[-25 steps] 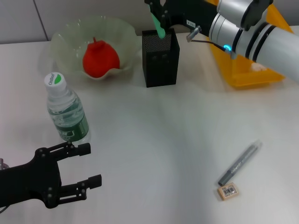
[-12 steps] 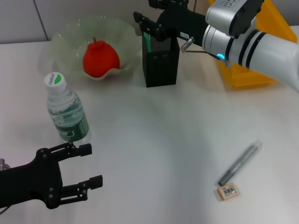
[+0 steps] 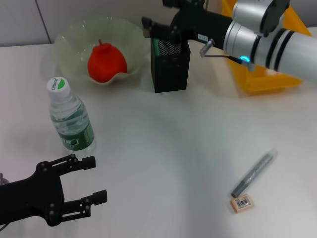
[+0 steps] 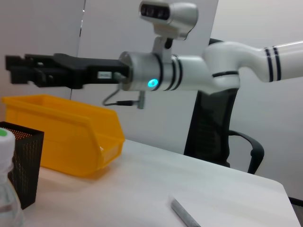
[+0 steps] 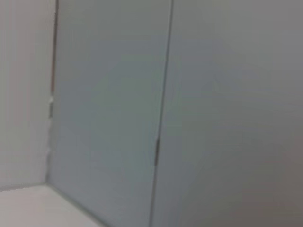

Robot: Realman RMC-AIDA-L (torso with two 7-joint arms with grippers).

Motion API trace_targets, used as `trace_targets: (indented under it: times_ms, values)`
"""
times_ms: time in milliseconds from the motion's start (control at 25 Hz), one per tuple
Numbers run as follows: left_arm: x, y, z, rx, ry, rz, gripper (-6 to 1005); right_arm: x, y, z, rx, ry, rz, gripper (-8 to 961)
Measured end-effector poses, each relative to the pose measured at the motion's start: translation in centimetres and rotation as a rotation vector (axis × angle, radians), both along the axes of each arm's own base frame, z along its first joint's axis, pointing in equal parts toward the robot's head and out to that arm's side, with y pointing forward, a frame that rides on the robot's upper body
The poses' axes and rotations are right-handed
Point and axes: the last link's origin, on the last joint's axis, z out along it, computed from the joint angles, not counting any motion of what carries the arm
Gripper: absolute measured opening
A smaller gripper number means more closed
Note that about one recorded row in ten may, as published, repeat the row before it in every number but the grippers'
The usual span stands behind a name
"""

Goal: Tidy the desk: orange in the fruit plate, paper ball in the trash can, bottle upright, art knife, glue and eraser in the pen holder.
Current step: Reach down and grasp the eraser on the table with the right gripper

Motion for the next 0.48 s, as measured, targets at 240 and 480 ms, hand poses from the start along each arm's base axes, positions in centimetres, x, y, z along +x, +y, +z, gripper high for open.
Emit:
trace_targets:
  times_ms: [240,480]
  values:
    - [0.0,0.0,0.1,0.005,0.0,-0.005,785,-0.8,-2.4,1.5,-0.19,-0.172,-0.072,739]
    - [0.0,0.0,0.1,0.007,0.0,-0.008,785,-2.9,-4.6,3.8,-0.376,-0.382,-0.208,739]
